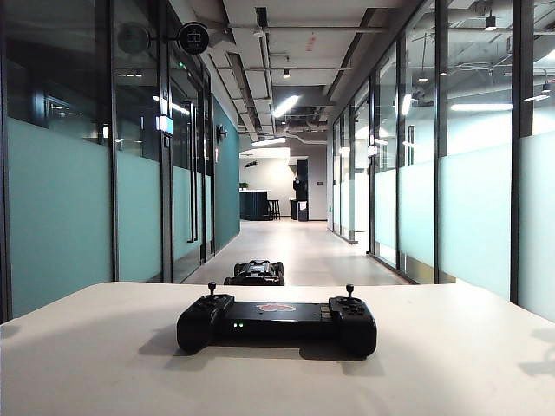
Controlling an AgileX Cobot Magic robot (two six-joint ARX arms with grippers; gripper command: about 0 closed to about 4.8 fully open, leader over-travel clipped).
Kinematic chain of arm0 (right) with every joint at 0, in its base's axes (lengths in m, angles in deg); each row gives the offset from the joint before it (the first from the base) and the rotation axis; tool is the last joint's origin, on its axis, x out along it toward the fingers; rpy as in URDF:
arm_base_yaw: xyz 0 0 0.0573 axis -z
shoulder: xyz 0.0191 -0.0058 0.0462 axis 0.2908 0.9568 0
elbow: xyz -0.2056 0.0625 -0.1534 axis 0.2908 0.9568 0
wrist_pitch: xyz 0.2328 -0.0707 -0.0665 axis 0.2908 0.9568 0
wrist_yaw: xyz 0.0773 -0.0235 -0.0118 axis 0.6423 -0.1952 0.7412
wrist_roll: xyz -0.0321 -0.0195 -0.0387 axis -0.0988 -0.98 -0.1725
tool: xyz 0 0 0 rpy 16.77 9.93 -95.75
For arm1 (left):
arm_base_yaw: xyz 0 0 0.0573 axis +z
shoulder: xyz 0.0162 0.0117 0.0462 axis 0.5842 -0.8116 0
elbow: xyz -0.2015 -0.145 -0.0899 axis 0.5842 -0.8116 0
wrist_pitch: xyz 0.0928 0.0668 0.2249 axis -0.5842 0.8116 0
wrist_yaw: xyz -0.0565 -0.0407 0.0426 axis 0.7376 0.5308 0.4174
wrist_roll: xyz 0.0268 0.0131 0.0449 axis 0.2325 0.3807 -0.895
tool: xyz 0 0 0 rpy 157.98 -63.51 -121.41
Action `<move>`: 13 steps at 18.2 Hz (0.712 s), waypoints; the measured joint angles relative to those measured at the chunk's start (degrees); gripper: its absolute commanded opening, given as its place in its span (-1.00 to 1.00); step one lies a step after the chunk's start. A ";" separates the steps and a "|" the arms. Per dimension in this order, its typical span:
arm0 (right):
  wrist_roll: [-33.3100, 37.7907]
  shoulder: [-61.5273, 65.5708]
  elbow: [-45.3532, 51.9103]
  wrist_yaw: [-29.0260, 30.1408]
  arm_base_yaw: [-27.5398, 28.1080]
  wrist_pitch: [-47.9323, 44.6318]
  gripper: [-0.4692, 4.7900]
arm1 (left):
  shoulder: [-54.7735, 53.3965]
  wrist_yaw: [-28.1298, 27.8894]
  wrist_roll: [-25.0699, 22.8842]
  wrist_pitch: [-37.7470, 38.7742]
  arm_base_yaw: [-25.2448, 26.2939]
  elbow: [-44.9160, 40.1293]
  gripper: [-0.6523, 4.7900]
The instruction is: Push the left joystick on the remote control sitting on the white table forward to make the robot dog walk in a straight line until it approaches the door.
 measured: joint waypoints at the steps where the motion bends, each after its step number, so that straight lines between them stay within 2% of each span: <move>1: 0.02 0.00 0.00 -1.03 0.02 0.04 -0.84 | 0.00 0.00 0.00 0.00 0.00 0.00 -0.78; 9: 0.02 0.00 -0.31 -1.99 0.02 0.44 -0.84 | 0.00 0.04 0.09 -1.05 0.00 0.02 -0.78; 13: 0.02 0.22 -5.62 -2.03 0.02 0.20 -0.85 | 0.00 0.15 3.48 -2.45 0.00 2.34 -0.78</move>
